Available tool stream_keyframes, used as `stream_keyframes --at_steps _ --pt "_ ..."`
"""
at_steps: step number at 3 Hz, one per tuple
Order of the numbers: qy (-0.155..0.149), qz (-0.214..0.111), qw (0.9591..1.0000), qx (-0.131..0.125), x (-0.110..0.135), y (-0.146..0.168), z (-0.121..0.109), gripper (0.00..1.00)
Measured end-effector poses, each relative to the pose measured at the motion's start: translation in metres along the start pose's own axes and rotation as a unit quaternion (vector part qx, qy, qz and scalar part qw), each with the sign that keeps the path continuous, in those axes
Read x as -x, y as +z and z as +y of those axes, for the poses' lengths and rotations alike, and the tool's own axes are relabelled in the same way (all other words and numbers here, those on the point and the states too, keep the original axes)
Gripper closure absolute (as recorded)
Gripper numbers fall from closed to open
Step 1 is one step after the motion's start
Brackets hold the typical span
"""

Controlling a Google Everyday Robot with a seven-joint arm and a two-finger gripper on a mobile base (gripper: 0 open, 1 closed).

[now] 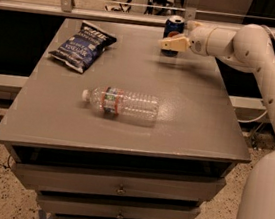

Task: Move pepsi can near blue chip bag

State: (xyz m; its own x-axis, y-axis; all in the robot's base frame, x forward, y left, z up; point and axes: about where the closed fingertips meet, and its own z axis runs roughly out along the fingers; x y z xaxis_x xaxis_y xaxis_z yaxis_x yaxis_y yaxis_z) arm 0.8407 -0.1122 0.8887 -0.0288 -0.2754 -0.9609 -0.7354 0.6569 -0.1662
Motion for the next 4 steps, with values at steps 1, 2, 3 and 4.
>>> stream_keyframes --at_steps 1,2,3,4 --pt "0.022 -0.006 0.9996 0.017 -0.007 0.006 0.002 0.41" --pt "0.036 -0.011 0.9987 0.035 -0.009 0.005 0.007 0.64" --pt "0.043 -0.020 0.9977 0.048 -0.007 -0.002 0.012 0.88" --pt "0.049 -0.042 0.9956 0.068 0.006 -0.014 0.025 1.00"
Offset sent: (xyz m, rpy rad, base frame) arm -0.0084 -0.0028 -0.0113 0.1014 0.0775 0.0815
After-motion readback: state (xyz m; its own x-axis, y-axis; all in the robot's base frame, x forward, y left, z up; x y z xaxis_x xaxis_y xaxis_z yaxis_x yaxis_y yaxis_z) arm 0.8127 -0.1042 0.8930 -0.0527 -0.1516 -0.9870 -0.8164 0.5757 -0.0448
